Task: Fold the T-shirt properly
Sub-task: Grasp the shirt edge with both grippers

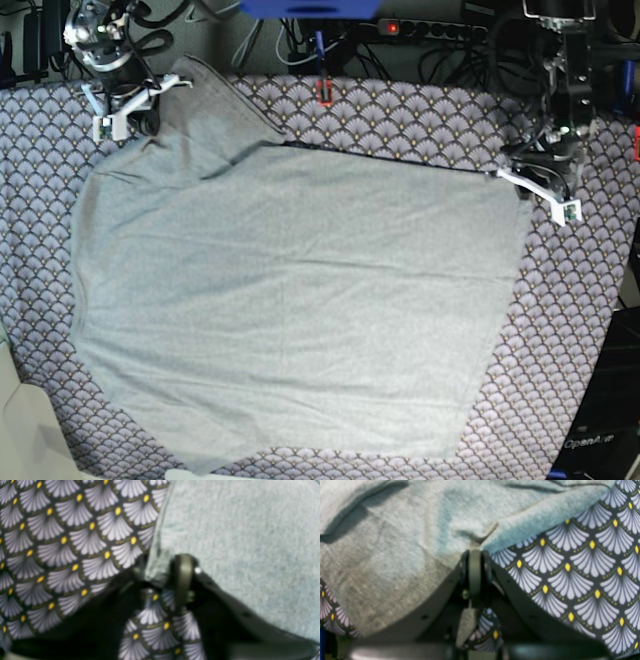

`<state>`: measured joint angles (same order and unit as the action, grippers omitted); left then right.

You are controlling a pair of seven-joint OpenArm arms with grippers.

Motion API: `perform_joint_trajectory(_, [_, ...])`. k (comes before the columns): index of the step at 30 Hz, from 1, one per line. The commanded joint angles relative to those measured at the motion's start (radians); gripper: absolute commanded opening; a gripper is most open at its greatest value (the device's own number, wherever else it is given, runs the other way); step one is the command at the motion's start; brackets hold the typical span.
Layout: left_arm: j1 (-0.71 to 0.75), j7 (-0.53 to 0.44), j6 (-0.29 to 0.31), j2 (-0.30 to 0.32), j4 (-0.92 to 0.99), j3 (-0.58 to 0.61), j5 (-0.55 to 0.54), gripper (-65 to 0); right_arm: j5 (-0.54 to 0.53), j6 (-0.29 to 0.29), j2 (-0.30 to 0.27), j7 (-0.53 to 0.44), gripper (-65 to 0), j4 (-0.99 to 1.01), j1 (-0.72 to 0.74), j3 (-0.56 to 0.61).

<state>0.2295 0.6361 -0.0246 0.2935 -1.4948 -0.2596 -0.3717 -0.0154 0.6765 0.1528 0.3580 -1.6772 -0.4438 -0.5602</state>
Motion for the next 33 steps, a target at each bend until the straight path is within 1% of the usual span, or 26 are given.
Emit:
perform_joint_trajectory(1, [0.005, 0.046, 0.022, -0.001, -0.003, 0.004, -0.031, -57.9, 0.015, 0.022, 0.004, 0.029, -65.0, -0.008, -0.006, 0.001])
perform_joint_trajectory(4, [0.006, 0.047, 0.022, 0.0, -0.003, 0.001, -0.031, -65.0, 0.015, 0.022, 0.004, 0.029, -65.0, -0.008, -0.006, 0.001])
perform_joint_trajectory(10, [0.014, 0.046, 0.022, 0.0, -0.025, -0.004, -0.04, -65.0, 0.015, 0.022, 0.004, 0.028, -65.0, -0.01, -0.006, 0.004])
perform_joint_trajectory(18, [0.064, 0.046, 0.016, -0.007, -0.229, -0.004, -0.034, -65.0, 0.015, 0.022, 0.004, 0.025, -65.0, -0.08, -0.006, 0.004])
perform_joint_trajectory(23, [0.061, 0.047, 0.015, -0.007, -0.24, -0.005, -0.033, -65.0, 0.015, 0.022, 0.004, 0.026, -65.0, -0.128, -0.01, 0.006])
perform_joint_trajectory(29, [0.069, 0.047, 0.019, -0.01, -0.247, -0.091, -0.042, -65.0, 0.013, 0.022, 0.004, 0.028, -65.0, -0.199, -0.014, 0.001])
perform_joint_trajectory(33, [0.066, 0.047, 0.021, -0.01, -0.244, -0.111, -0.042, -65.0, 0.012, 0.022, 0.004, 0.028, -65.0, -0.223, -0.005, 0.001])
